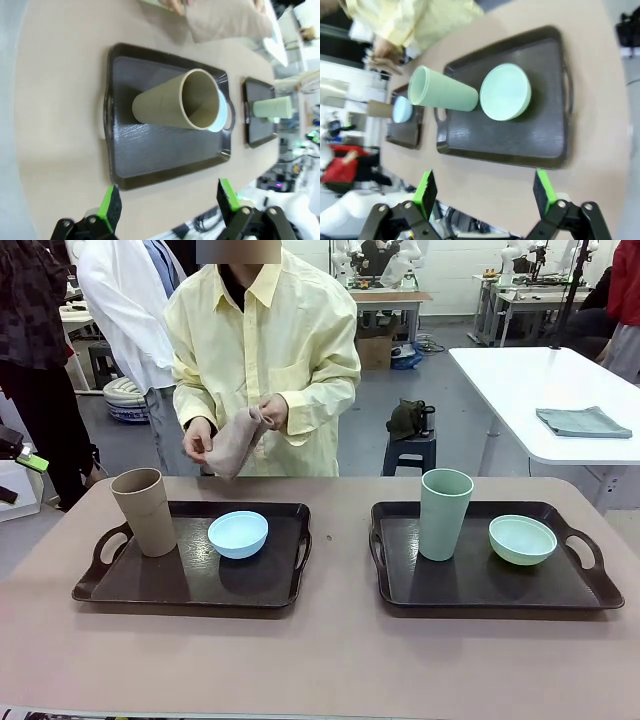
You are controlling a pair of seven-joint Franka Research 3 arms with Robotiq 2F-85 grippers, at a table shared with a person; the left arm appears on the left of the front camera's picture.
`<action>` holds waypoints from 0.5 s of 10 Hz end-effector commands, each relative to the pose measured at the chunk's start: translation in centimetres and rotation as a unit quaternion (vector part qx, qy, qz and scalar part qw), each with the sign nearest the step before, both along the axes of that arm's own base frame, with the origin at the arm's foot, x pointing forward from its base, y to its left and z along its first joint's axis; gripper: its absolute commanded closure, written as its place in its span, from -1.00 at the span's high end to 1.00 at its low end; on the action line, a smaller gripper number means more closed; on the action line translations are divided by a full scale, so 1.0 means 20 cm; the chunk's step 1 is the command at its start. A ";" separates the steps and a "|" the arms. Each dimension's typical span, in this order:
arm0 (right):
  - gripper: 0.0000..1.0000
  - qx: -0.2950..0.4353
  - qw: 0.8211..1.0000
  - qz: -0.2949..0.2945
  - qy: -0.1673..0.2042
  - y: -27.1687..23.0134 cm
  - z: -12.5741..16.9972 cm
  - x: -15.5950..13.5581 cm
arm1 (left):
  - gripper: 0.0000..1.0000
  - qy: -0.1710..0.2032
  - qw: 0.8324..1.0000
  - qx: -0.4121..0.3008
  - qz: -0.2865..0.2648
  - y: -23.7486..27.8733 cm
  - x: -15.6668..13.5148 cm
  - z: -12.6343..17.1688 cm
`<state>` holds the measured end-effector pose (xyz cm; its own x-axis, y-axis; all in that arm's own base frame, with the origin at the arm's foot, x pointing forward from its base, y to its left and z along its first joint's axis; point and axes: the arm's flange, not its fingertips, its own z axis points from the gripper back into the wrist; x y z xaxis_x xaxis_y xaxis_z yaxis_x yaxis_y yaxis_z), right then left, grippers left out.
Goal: Set up a tray with a mat and arrange the tableware.
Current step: Pick up the Picnic Bowl and Reusable plastic cup from the Handle tray in front of the human's position and hold them in the air.
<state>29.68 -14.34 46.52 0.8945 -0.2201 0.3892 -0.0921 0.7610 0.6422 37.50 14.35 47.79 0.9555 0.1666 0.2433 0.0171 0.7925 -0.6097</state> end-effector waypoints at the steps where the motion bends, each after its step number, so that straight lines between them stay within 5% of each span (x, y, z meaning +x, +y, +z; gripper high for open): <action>1: 1.00 -0.056 0.995 0.069 -0.044 0.26 0.25 0.08 | 1.00 -0.044 0.994 0.090 -0.042 -0.04 -0.05 0.19; 5: 1.00 -0.166 0.952 0.216 -0.140 1.03 0.65 0.31 | 1.00 -0.147 0.951 0.243 -0.121 -0.17 -0.11 0.55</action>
<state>33.01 5.11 60.10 0.7514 0.2838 0.5957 -0.5439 0.7775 0.3157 34.53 10.73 59.09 0.8687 -0.1926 0.4564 0.2963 0.9403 -0.1672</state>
